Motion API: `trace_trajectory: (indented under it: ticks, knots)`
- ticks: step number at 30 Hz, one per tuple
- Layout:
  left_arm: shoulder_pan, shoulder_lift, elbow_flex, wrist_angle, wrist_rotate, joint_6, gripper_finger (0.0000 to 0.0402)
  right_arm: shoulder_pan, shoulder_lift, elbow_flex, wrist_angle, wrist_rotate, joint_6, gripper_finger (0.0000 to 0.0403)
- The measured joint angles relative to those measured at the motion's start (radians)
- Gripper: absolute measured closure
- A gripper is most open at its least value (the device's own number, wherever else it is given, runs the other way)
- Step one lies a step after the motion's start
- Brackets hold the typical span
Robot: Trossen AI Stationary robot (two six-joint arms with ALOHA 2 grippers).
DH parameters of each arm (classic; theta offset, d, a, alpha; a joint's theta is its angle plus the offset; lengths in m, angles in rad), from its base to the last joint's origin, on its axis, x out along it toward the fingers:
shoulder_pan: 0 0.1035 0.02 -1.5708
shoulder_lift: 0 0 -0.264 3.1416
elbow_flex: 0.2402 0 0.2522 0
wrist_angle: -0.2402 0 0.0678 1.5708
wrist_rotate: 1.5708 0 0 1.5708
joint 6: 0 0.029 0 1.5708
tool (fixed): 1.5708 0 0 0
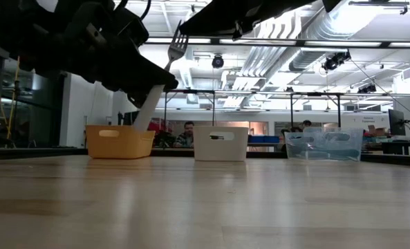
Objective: Sort silverware by color (type)
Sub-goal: Put the white fork into the yellow bin
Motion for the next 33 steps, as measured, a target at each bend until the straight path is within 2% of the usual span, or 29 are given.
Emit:
trace_trajectory:
  ticks: [1,5,14,19,22,26,31,33]
  knots:
    - [0.001,0.000,0.000,-0.003,0.000,0.005,0.0374,0.000,0.000,0.000,-0.001,0.004,-0.003,0.0399]
    - [0.008,0.000,0.000,-0.006,0.002,0.011,0.0375,0.002,0.000,0.000,-0.003,0.001,0.006,0.0381]
    - [0.045,-0.017,0.000,-0.086,-0.033,0.011,0.0375,0.005,0.001,0.014,-0.023,0.144,-0.006,0.0275]
    - [0.066,-0.070,0.000,-0.167,-0.051,0.028,0.0375,0.006,-0.028,0.076,-0.144,0.169,-0.045,0.0249]
    - [0.077,-0.112,0.000,-0.221,-0.062,0.039,0.0375,0.007,-0.066,0.102,-0.200,0.174,-0.038,0.0253]
    - [0.102,-0.178,0.000,-0.300,-0.063,0.054,0.0375,0.016,-0.127,0.104,-0.246,0.213,-0.045,0.0277]
    - [0.157,-0.285,0.003,-0.493,-0.064,0.060,0.0375,0.023,-0.203,0.104,-0.369,0.218,-0.056,0.0334]
    - [0.193,-0.340,0.017,-0.620,-0.064,0.062,0.0375,0.022,-0.228,0.098,-0.420,0.218,-0.057,0.0364]
